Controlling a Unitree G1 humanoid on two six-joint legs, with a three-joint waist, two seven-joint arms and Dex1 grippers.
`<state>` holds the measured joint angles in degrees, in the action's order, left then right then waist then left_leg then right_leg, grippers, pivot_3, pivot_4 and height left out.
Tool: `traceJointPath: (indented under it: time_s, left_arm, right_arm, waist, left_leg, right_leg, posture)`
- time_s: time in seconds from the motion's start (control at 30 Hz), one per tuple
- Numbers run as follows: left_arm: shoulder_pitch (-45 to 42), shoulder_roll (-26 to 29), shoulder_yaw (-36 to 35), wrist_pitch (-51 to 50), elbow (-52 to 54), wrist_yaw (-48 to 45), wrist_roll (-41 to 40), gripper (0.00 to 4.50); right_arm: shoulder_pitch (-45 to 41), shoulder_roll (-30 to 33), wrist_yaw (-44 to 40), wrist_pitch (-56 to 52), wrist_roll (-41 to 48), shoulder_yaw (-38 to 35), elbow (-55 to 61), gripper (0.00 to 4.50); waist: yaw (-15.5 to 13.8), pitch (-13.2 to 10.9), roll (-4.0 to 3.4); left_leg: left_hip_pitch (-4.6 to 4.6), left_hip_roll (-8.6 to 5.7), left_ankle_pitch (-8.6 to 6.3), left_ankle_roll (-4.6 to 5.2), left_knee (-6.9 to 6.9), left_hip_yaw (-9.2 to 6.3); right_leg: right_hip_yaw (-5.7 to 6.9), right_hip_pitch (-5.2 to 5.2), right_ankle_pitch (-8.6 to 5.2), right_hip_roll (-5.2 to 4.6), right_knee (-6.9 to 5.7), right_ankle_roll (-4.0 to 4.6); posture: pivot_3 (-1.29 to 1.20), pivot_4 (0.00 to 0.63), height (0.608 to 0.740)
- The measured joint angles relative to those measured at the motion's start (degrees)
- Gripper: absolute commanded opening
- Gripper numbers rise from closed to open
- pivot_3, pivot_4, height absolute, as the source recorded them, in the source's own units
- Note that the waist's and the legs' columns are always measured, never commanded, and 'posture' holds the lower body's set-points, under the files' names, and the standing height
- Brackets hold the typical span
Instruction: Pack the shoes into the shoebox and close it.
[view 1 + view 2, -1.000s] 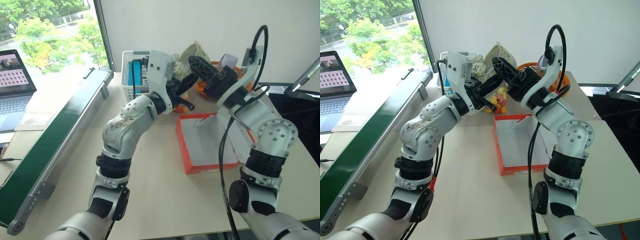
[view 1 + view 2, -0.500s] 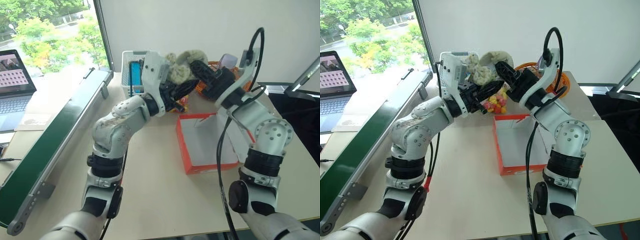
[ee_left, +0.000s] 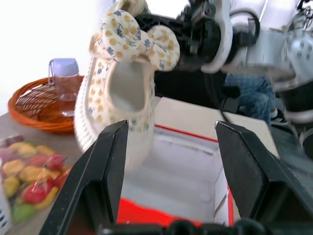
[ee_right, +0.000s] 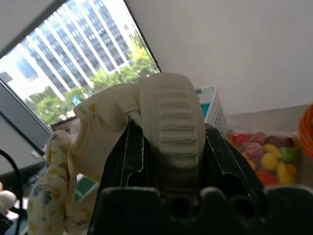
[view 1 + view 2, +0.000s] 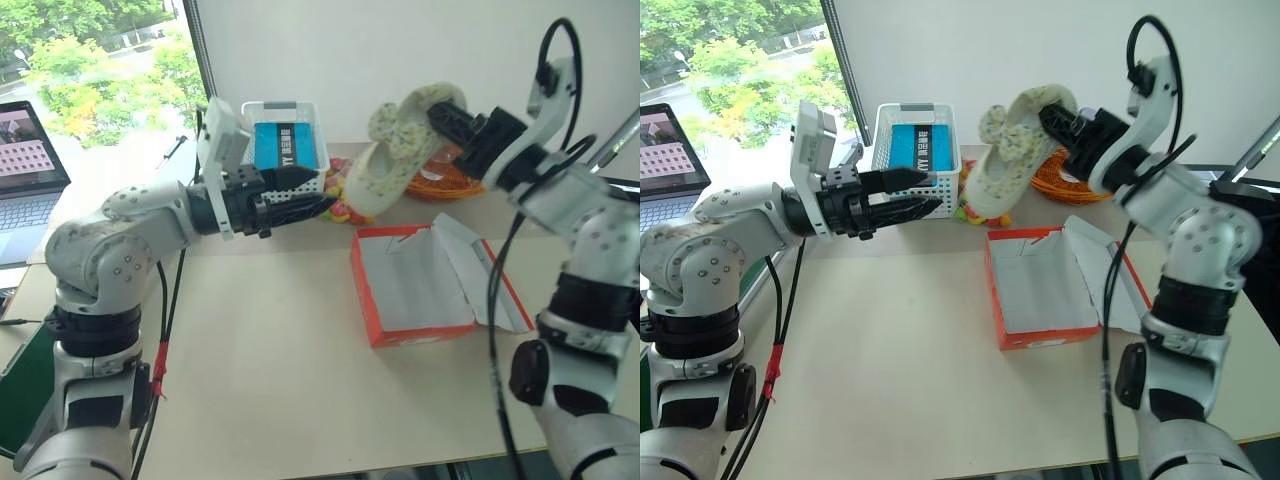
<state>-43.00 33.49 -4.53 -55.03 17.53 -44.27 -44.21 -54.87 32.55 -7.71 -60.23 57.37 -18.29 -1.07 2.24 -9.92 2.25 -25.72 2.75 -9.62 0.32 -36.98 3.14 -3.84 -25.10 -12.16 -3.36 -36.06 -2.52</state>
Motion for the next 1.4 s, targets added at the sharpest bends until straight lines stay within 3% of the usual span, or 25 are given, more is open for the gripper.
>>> traceJointPath:
  time_s: [0.2,0.33,0.7,0.97,1.37,1.4]
  left_arm:
    - [2.85,-0.70,4.80,2.62,0.30,-0.32,2.91,3.01]
    - [5.54,-0.13,6.46,3.90,2.20,-0.57,4.30,3.01]
    - [9.63,-0.67,7.70,3.84,7.09,1.31,4.17,3.01]
    - [12.16,-0.69,7.52,3.76,9.28,4.12,3.78,3.01]
    - [14.05,-1.71,7.29,3.73,11.03,7.04,3.51,3.01]
    - [14.06,-1.73,7.29,3.73,11.03,7.18,3.51,3.01]
  right_arm:
    - [-7.67,10.93,-4.75,-13.80,-8.55,15.83,-4.34,0.84]
    - [-10.00,15.71,-17.21,-15.40,-13.21,26.38,-7.44,0.84]
    - [-17.01,12.21,-36.47,-10.23,-31.32,44.26,-28.10,0.84]
    - [-17.44,6.32,-43.47,2.43,-45.09,49.80,-44.60,0.84]
    - [-17.53,0.09,-50.12,8.47,-54.80,49.15,-52.22,0.84]
    - [-17.52,-0.17,-50.50,9.01,-55.31,48.91,-52.69,1.31]
  waist:
    - [0.02,-0.01,0.00]
    - [0.23,-0.01,0.00]
    - [0.10,-0.01,0.00]
    - [0.11,-0.01,-0.01]
    - [0.00,0.00,0.00]
    - [-0.02,0.00,0.00]
  left_leg:
    - [-0.03,0.01,0.00,0.00,0.02,0.03]
    - [-0.07,0.01,-0.02,0.03,0.02,0.06]
    - [-0.08,-0.01,-0.02,0.03,-0.02,0.06]
    - [-0.08,-0.02,-0.01,0.01,-0.06,0.07]
    - [0.16,-0.02,-0.01,0.00,-0.06,0.06]
    - [0.17,-0.02,-0.01,0.00,-0.06,0.06]
  right_leg:
    - [-0.03,-0.06,-0.02,0.00,0.03,0.03]
    - [-0.07,-0.10,-0.02,0.00,0.06,0.02]
    - [-0.08,-0.13,-0.02,0.01,0.02,0.00]
    - [-0.08,-0.14,-0.01,0.01,-0.04,-0.01]
    - [-0.07,0.07,0.00,0.02,-0.11,0.00]
    - [-0.07,0.08,0.00,0.02,-0.11,-0.01]
  posture:
    - [0.00,0.150,0.740]
    - [0.00,0.150,0.740]
    - [0.00,0.150,0.740]
    - [0.00,0.150,0.740]
    - [0.00,0.150,0.740]
    - [0.00,0.150,0.740]
